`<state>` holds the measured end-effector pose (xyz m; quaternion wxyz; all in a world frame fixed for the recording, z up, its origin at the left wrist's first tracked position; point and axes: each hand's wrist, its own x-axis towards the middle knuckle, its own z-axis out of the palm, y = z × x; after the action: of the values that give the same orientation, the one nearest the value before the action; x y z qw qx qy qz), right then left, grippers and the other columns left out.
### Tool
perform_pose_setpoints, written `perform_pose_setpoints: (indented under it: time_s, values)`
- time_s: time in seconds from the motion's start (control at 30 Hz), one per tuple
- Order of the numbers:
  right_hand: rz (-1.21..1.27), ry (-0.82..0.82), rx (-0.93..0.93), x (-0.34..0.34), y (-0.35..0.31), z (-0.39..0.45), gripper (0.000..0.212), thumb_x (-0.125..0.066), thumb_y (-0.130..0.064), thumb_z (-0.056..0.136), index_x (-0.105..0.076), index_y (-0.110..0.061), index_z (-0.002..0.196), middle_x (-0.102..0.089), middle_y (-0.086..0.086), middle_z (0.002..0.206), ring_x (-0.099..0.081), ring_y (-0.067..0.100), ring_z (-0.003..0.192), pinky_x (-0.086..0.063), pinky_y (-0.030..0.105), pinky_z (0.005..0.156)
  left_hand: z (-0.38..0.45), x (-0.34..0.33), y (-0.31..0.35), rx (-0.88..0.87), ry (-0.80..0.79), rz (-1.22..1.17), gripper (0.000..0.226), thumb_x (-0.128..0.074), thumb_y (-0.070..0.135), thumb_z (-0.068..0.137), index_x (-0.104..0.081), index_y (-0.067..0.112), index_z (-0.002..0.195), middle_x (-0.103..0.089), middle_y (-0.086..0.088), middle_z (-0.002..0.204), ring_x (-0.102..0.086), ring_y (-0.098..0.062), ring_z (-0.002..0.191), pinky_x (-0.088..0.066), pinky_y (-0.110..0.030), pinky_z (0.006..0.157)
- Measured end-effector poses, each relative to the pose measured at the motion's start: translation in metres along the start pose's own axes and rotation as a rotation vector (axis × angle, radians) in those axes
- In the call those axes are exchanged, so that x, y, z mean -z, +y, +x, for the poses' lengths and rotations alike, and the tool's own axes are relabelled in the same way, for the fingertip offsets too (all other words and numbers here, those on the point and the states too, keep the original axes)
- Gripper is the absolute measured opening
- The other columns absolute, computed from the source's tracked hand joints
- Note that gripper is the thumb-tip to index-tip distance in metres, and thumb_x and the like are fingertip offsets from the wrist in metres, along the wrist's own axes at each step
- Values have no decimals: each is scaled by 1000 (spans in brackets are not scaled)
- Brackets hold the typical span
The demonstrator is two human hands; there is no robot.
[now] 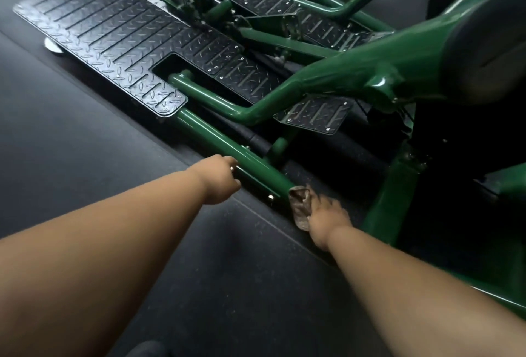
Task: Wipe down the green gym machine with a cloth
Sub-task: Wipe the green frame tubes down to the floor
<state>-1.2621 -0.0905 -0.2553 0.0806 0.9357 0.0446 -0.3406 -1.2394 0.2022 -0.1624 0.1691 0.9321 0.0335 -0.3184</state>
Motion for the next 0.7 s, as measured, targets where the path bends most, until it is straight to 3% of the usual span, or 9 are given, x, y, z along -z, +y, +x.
perform_pose_setpoints:
  time_s: [0.1,0.17,0.37,0.53,0.7]
  values:
    - [75,-102,-29,12,-4,-1,105,-56,-16,94,21,-30,163,-6,5,174,-15,43,156,-20,52,127,-3,17,13,-2,41,-18,66,-60,35,98,-42,19,160,-50,-10,157,-52,-31,139,-45,-38,113]
    - [88,-133,-24,19,0,-1,106,-59,-15,94,19,-30,164,-6,5,175,-16,41,157,-20,50,128,-4,29,22,-13,85,-52,67,-61,34,97,-41,20,160,-52,-9,157,-54,-29,139,-45,-38,113]
    - [28,-139,-68,24,-3,-2,109,-67,-19,91,12,-28,166,-22,10,168,-33,44,148,-36,54,119,-10,48,46,-63,197,-159,66,-62,29,95,-45,21,158,-58,-7,151,-62,-26,128,-50,-34,106]
    - [-44,-114,-49,28,14,-17,86,-62,-21,98,-10,-14,166,-41,12,158,-47,35,142,-43,48,113,-23,52,61,-127,257,-236,66,-65,28,95,-46,24,158,-57,-2,152,-66,-20,119,-51,-32,103]
    - [-83,-185,-37,16,62,-39,96,-79,-32,90,-20,-9,163,-48,9,154,-53,31,138,-48,42,110,-42,63,83,-173,365,-393,64,-65,30,90,-51,30,153,-61,5,147,-71,-14,108,-58,-34,88]
